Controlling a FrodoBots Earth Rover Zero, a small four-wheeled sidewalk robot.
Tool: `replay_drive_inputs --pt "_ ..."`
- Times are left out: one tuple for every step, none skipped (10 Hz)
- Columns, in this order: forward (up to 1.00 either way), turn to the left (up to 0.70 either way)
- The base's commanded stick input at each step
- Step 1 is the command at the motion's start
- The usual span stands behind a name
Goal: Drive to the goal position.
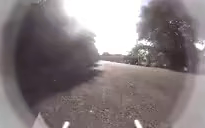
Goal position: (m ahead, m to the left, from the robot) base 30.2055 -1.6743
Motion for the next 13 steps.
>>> replay_drive_inputs --pt "0.7 0.0" --pt "0.7 0.0" --pt "0.7 0.0" --pt "0.7 0.0" --pt "0.7 0.0" --pt "0.7 0.0" --pt "0.7 0.0" --pt "0.7 -0.12" --pt "0.7 -0.18" --pt "0.7 -0.25" --pt "0.7 -0.33" --pt "0.7 -0.3" --pt "0.7 -0.27"
